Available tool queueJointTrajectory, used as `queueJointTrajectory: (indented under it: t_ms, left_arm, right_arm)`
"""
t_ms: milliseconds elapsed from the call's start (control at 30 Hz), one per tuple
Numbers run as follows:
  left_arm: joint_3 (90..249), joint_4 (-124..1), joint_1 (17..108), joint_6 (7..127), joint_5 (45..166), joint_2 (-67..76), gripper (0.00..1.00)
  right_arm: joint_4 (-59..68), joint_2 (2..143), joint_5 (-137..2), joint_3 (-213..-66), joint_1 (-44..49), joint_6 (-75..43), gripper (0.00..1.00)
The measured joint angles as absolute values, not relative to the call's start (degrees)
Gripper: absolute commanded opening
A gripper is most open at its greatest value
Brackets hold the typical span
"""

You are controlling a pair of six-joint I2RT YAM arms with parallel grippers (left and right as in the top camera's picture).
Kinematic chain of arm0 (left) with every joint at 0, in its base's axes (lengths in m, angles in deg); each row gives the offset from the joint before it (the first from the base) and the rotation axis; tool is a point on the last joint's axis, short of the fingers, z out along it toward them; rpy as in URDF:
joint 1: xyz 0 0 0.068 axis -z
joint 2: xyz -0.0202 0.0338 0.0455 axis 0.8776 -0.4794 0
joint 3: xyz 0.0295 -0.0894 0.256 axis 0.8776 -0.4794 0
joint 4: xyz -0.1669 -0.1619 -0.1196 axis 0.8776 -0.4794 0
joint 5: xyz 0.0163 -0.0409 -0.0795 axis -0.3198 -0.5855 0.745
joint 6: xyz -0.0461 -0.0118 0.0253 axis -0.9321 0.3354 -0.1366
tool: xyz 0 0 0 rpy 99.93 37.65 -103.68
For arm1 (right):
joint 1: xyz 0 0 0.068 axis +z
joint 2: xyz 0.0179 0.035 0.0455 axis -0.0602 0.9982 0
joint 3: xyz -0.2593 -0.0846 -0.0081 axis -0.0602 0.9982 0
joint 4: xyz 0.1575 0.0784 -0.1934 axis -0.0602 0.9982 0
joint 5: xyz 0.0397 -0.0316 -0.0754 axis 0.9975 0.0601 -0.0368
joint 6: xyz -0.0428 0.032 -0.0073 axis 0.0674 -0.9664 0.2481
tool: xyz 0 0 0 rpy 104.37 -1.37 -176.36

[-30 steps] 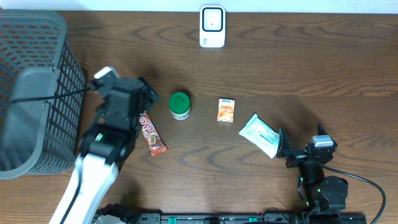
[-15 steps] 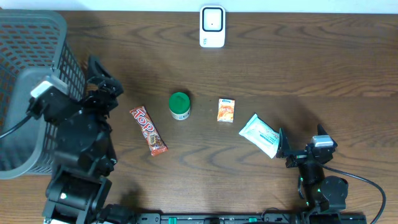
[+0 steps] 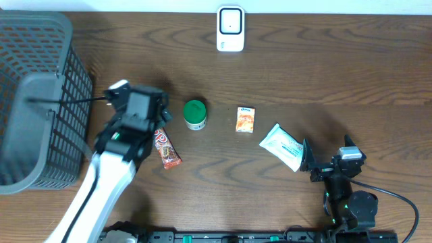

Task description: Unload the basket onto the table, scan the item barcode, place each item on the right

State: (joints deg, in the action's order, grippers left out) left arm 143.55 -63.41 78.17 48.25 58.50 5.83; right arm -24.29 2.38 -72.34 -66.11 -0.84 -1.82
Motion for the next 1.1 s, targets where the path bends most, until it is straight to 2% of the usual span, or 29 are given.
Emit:
queueJointTrajectory:
  t_ms: [300,500,667,733,800,1100]
  left_arm:
    - [143.53,-65.13,78.17,43.70,66.55,-15.13,0.94]
    - [143.53,-64.61,78.17,43.11,70.35,-22.43,0.93]
    - [143.61,-64.00,78.17,42.37,71.42,-23.61,0.30]
    - [143.55,-63.69,78.20,41.69,71.62,-23.79,0.13]
    - [143.55,-63.82,78.17,41.32,71.62,-23.81,0.08]
    - [143.55,-63.89,78.20,40.53,71.64,-23.61,0.07]
  right_arm:
    - [-24.29,2.38,-72.34,-66.11,-0.84,-1.82,0.99]
    - [-24.29,2.38,-72.34,-66.11,-0.84,-1.82,0.99]
    - [-24.29,2.38,-72.34,-66.11,-0.84,-1.82,0.99]
    - [-24.29,2.38,-72.34,-66.11,-0.84,-1.82,0.99]
    - [-24.29,2.38,-72.34,-66.11,-0.84,-1.82,0.99]
    - [-24.29,2.38,-72.34,-66.11,-0.84,-1.82,0.99]
